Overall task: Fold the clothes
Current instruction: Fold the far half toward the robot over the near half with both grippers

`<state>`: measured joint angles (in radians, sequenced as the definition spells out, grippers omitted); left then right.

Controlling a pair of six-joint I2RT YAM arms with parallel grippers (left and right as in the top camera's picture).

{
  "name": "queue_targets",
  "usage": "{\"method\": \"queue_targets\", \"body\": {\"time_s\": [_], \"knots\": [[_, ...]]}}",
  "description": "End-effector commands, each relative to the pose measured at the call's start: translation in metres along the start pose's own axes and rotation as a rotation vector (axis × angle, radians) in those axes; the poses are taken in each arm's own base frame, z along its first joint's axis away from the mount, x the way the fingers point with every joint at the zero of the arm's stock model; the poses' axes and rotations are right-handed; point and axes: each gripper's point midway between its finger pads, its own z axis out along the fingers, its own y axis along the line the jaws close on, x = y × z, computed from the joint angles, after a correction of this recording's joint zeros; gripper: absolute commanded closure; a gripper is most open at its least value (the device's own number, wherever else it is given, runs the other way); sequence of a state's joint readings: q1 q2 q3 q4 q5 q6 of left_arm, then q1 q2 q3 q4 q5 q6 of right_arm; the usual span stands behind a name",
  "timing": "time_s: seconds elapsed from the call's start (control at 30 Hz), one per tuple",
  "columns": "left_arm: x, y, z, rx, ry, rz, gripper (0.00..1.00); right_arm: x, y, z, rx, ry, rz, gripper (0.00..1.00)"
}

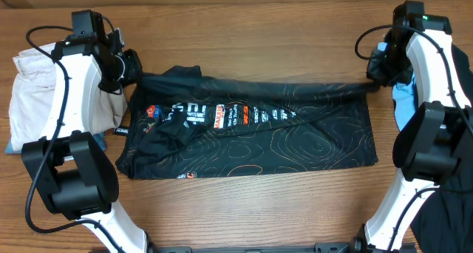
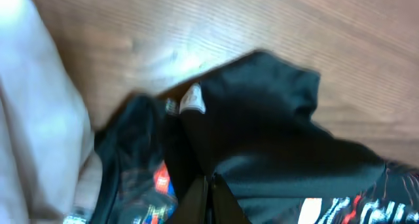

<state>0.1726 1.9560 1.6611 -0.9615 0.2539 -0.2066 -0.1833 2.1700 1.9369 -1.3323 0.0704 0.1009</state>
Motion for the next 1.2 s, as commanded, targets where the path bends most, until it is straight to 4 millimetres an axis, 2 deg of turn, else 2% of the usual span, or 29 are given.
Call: {"method": "queue_targets", "body": {"time_s": [0.0, 0.17, 0.37, 0.53, 0.67, 0.9, 1.17], "knots": [[0.007, 0.008, -0.012, -0.035, 0.015, 0.032, 0.96, 0.006, -0.010, -0.018, 0.015, -0.007, 0.021, 0.96], [0.029, 0.014, -0.013, -0.059, 0.101, 0.013, 0.96, 0.026, -0.014, -0.019, 0.029, 0.075, 0.018, 0.96], [0.051, 0.038, -0.020, -0.175, 0.188, -0.014, 0.96, 0.046, -0.023, -0.021, 0.050, 0.157, 0.025, 0.96], [0.070, 0.047, -0.027, -0.191, 0.270, -0.048, 0.96, 0.063, -0.034, -0.025, 0.061, 0.233, 0.042, 0.96], [0.091, 0.050, -0.031, -0.197, 0.359, -0.034, 0.96, 0.074, -0.033, -0.027, 0.055, 0.280, 0.042, 0.96], [0.113, 0.056, -0.019, -0.200, 0.424, -0.033, 0.96, 0.087, -0.027, -0.027, 0.020, 0.337, 0.043, 0.96], [0.130, 0.063, -0.006, -0.205, 0.464, -0.042, 0.96, 0.121, -0.028, -0.006, 0.027, 0.472, 0.043, 0.96]]}}
